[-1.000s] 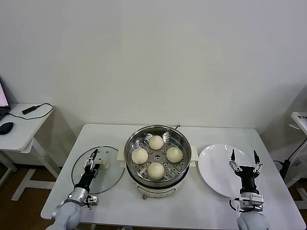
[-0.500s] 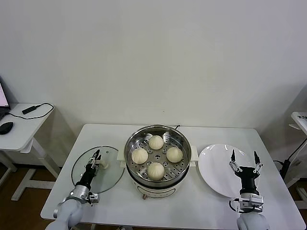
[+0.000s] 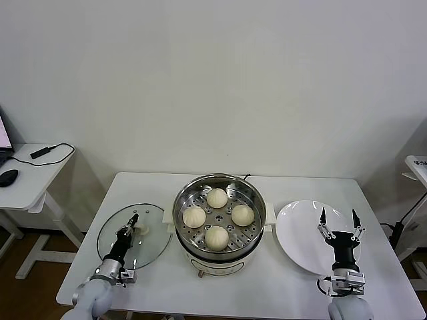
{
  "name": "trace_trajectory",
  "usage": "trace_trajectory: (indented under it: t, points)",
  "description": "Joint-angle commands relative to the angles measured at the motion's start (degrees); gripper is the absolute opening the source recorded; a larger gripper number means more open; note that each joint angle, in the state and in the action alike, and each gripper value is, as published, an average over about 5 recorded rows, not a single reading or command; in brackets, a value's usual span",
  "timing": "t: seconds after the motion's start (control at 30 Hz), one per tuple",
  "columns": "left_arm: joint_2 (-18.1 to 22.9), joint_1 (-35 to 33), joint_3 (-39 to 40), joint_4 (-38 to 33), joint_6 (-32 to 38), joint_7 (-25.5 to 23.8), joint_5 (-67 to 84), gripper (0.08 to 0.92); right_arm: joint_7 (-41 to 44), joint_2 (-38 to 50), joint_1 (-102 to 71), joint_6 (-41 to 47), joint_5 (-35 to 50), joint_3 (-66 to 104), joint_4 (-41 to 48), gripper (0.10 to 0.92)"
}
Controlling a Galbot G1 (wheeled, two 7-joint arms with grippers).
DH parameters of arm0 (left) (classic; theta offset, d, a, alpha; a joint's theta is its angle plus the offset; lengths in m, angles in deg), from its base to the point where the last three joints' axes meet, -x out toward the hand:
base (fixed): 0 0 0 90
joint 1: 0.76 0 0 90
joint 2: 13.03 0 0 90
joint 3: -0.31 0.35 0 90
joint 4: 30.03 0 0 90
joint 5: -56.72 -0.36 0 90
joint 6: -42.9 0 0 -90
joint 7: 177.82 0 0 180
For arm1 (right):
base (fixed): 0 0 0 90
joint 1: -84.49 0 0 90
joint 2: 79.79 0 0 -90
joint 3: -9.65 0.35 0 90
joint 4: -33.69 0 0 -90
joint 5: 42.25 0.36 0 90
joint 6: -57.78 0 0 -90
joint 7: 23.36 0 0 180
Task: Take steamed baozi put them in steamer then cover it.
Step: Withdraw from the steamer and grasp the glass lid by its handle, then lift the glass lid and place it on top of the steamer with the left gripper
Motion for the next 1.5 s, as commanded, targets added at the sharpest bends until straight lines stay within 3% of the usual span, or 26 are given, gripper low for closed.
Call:
trace_trajectory:
  t: [0.03,0.27,0.43,0.6,0.8,0.97,1.13,1.5]
  points:
    - [-1.4,-3.3,-3.5,-10.9,-0.3,-0.9,6.3,0.191,0.1,-0.3,0.2,-0.2,-0.4,-0.2,0.3,0.823]
    - [-4.3,-6.6,-11.0,-25.4,-2.0,-2.9,7.1,0.191,0.2,-0.6,0.9,-0.2,-0.7,-0.6,0.3,0.823]
    - [-5.9,-8.5,-11.7,-35.2,-4.7,-5.4,7.7,0.191,0.2,-1.1,1.2,-0.4,-1.0,-0.8,0.0,0.823]
    - [-6.4,-10.2,-6.0,-46.2,-9.0,-9.0,7.2,0.191,0.1,-1.4,1.4,-0.4,-1.1,-0.7,-0.4,0.823]
    - [-6.1,-7.2,8.0,-53.8,-16.2,-14.4,4.8,0.191,0.1,-1.1,1.2,-0.3,-1.2,-0.4,-0.6,0.823]
    - [-4.6,-1.0,20.6,-53.7,-23.9,-20.0,0.5,0.191,0.1,-1.0,1.2,0.4,-1.6,-0.5,-0.4,0.823]
    - [-0.4,5.7,29.9,-47.3,-30.4,-24.5,-3.5,0.191,-0.2,-1.1,1.5,2.0,-1.7,-0.8,-0.2,0.823]
    - [8.7,13.0,33.6,-36.0,-37.0,-34.8,-13.0,0.191,-0.1,-2.3,2.3,2.3,-1.8,-1.0,0.9,0.823]
